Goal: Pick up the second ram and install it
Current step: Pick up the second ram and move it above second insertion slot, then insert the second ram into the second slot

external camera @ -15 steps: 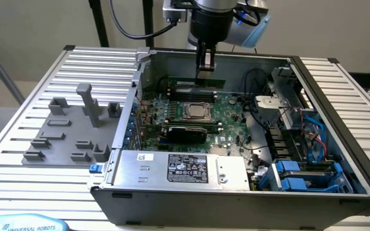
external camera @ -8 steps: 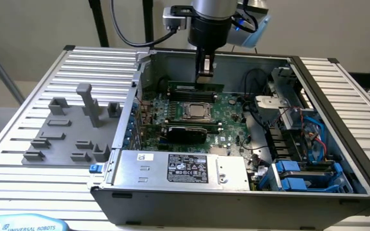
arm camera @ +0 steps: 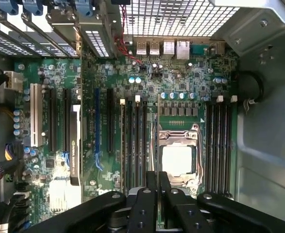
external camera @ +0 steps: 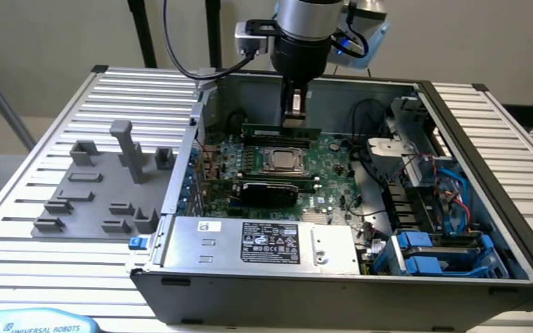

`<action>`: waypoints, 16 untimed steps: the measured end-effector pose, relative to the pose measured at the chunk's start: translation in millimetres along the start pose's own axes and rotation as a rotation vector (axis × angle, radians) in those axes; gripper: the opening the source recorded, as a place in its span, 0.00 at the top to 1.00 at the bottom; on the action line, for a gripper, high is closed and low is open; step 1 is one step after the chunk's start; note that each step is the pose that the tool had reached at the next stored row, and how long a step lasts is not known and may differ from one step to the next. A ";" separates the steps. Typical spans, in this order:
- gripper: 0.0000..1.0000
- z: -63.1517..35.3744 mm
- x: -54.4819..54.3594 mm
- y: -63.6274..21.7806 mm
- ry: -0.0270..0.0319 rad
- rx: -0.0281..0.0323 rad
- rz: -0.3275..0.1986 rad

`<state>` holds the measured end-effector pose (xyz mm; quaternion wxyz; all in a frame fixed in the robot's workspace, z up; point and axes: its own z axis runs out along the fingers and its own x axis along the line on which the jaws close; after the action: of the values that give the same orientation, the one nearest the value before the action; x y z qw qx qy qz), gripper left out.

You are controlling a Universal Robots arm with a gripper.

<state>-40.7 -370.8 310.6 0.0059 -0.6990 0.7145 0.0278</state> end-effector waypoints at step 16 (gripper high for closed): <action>0.87 3.1 0.2 -0.2 0.0020 0.0000 0.000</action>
<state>-40.7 -370.8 307.4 0.0052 -0.6990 0.7145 0.0271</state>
